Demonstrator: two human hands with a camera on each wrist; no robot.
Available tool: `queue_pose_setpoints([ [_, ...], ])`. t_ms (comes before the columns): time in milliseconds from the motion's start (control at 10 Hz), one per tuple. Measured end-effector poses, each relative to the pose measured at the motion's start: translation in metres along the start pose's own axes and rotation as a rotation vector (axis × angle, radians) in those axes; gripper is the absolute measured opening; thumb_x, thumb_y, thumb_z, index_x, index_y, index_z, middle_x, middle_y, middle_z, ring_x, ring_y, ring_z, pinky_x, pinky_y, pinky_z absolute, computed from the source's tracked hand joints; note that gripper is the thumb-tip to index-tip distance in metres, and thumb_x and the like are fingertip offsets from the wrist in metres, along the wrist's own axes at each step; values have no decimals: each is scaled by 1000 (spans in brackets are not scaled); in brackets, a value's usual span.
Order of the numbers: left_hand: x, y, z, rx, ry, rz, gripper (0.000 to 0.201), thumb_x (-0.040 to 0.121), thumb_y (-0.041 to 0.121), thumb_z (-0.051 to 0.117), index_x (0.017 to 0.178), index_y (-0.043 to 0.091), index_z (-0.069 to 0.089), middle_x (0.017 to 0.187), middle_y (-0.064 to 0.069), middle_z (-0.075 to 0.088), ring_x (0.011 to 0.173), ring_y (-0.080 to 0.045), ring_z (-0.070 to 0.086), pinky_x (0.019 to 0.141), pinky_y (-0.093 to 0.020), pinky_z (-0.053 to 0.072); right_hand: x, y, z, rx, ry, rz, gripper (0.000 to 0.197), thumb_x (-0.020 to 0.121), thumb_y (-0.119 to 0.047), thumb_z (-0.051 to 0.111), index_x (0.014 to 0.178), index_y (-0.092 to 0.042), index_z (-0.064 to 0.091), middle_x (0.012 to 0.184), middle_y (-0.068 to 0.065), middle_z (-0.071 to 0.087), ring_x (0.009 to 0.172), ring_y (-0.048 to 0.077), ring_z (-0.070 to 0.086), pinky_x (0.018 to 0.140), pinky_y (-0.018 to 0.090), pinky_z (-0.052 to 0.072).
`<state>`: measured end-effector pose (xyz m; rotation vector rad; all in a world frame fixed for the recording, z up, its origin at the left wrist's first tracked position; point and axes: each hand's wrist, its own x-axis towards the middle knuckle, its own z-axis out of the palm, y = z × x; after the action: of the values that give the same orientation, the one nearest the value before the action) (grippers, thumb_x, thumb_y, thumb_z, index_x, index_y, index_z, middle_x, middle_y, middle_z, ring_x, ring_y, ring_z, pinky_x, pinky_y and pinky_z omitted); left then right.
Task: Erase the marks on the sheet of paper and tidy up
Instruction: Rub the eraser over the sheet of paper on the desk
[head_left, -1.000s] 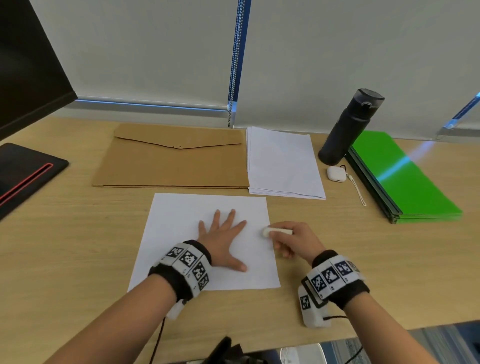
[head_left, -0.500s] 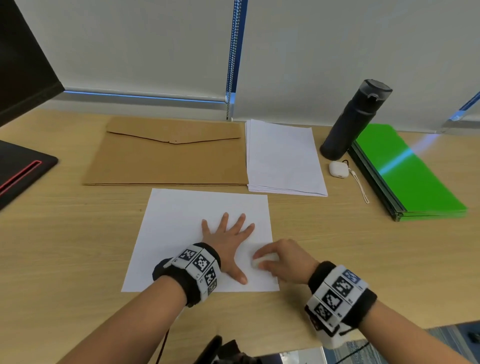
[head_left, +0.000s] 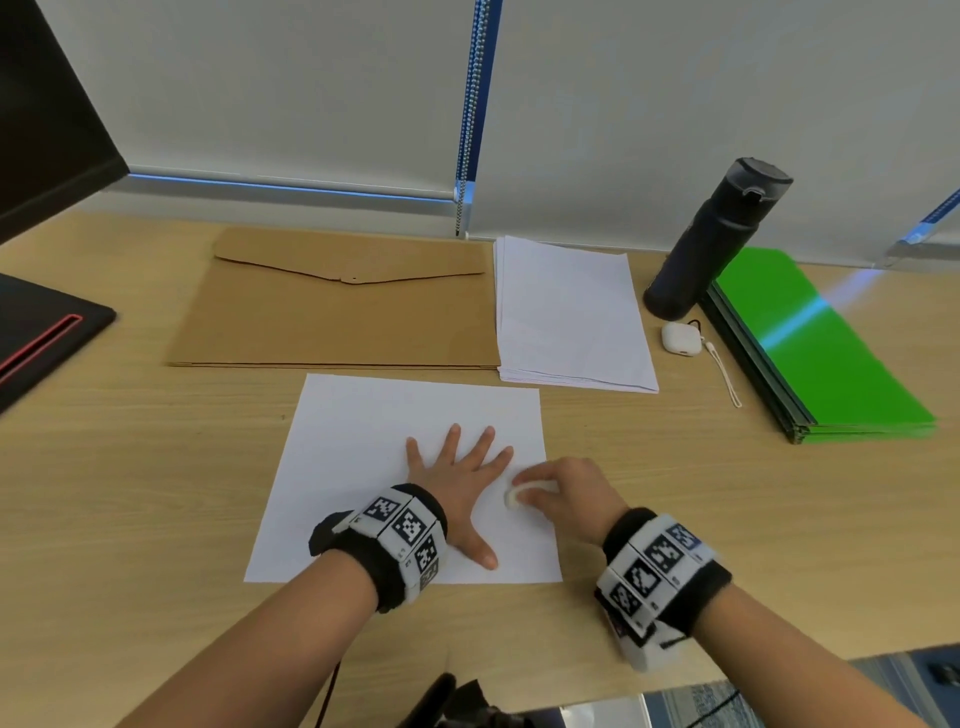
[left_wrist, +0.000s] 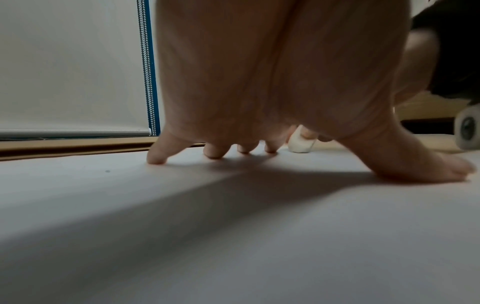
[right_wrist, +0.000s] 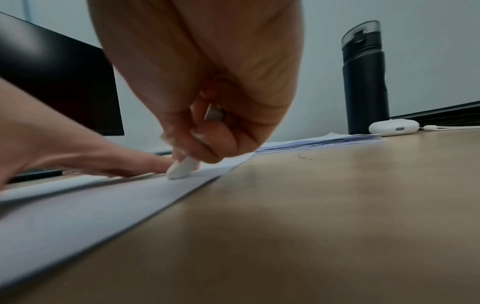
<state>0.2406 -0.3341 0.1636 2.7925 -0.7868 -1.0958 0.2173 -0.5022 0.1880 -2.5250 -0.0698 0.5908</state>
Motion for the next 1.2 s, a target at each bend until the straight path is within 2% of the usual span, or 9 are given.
queue_pose_setpoints([
  [100, 0, 0, 0, -1, -2, -1, 127, 66, 62, 72, 146, 35, -22, 151, 8, -35, 139, -31, -30, 102, -72, -8, 3, 0, 3, 46, 127, 15, 27, 91, -22, 55, 116, -16, 66, 121, 2, 65, 115, 16, 57, 93, 17, 37],
  [300, 0, 0, 2, 26, -3, 9, 128, 65, 63, 73, 146, 34, -22, 152, 8, -34, 139, -32, -30, 101, -73, -7, -9, -3, -1, -101, -117, -36, 28, 91, -24, 56, 117, -18, 65, 122, 1, 64, 114, 14, 56, 89, 15, 35],
  [400, 1, -1, 2, 13, 2, 11, 129, 65, 63, 73, 146, 34, -22, 151, 8, -34, 139, -31, -30, 101, -73, -8, 5, -10, 1, -11, 61, -58, 29, 92, -20, 54, 118, -15, 64, 123, 3, 64, 114, 17, 57, 90, 16, 35],
  [500, 0, -1, 2, 26, 6, 10, 128, 65, 63, 73, 146, 34, -22, 152, 8, -34, 140, -31, -29, 102, -73, -7, -7, -3, 10, -29, 74, -94, 29, 93, -21, 52, 121, -17, 62, 120, 3, 66, 107, 17, 61, 88, 16, 39],
  [600, 0, -1, 3, 32, 2, 13, 127, 66, 63, 73, 146, 34, -22, 152, 8, -34, 140, -31, -29, 102, -73, -7, -17, 6, 11, -99, -31, -112, 28, 93, -23, 53, 118, -19, 64, 116, 0, 67, 101, 14, 62, 81, 13, 38],
  [800, 0, -1, 2, 14, 12, 12, 129, 65, 62, 74, 146, 33, -22, 152, 9, -33, 140, -30, -29, 102, -72, -8, -2, -7, 16, -71, 110, -161, 27, 93, -19, 52, 117, -18, 65, 103, 9, 72, 91, 23, 64, 78, 21, 41],
  [1000, -1, -1, 3, 23, 8, 9, 129, 66, 61, 73, 146, 33, -23, 152, 9, -34, 140, -30, -29, 102, -72, -8, -12, -5, 5, -177, -62, -157, 28, 93, -24, 52, 118, -19, 64, 117, 3, 67, 106, 19, 62, 92, 23, 42],
  [1100, -1, -1, 3, 9, 19, 9, 129, 65, 61, 74, 146, 33, -22, 152, 9, -33, 140, -30, -29, 103, -72, -8, 0, -13, 12, -96, 65, -137, 26, 93, -22, 51, 114, -20, 66, 108, 5, 71, 98, 22, 64, 86, 26, 45],
  [1200, -1, -1, 1, 26, 15, 5, 129, 65, 62, 74, 146, 33, -22, 152, 9, -33, 140, -30, -29, 103, -72, -7, -12, -8, 19, -50, 60, -89, 27, 94, -23, 51, 117, -20, 65, 118, 1, 67, 105, 17, 61, 89, 20, 41],
])
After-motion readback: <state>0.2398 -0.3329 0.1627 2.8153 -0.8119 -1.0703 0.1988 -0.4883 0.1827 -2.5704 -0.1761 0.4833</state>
